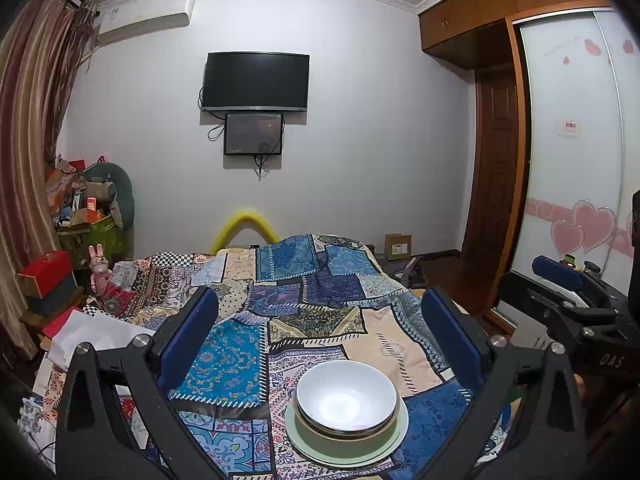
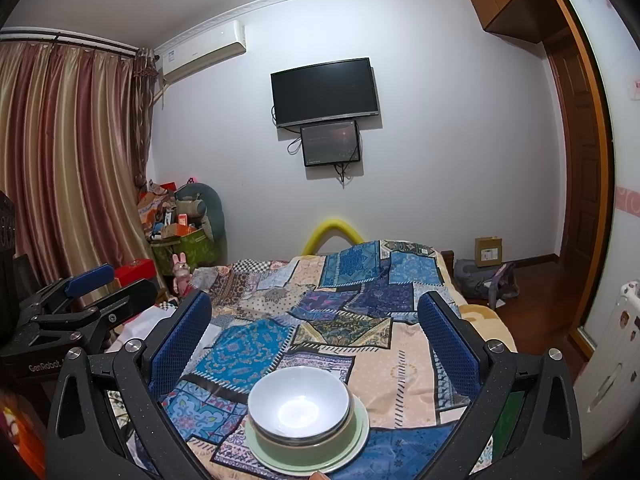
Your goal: Organize plates and bowls
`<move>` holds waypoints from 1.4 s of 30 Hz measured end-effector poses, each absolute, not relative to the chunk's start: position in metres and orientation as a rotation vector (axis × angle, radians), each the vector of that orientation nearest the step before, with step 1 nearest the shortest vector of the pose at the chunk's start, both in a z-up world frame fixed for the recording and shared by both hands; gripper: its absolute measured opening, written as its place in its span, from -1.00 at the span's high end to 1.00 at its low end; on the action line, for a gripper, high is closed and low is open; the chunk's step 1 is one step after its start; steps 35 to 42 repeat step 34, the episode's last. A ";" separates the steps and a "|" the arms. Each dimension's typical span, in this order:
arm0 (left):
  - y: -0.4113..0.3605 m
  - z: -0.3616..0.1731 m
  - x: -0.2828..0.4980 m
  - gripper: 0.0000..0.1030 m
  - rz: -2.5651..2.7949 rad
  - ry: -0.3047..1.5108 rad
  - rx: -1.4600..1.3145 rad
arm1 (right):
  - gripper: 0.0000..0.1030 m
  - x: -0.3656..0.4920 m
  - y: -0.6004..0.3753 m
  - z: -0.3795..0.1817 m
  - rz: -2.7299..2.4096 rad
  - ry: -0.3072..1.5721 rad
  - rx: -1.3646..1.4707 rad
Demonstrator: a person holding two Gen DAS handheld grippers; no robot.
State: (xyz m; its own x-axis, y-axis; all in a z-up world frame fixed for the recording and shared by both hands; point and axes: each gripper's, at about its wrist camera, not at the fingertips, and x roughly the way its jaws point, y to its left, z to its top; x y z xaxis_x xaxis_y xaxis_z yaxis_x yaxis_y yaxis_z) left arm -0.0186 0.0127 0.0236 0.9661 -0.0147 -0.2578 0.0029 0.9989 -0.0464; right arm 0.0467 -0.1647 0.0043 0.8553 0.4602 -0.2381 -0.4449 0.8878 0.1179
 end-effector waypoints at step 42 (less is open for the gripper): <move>0.018 0.017 -0.010 -1.00 -0.052 0.290 -0.064 | -0.99 0.050 -0.165 0.005 0.477 0.279 0.054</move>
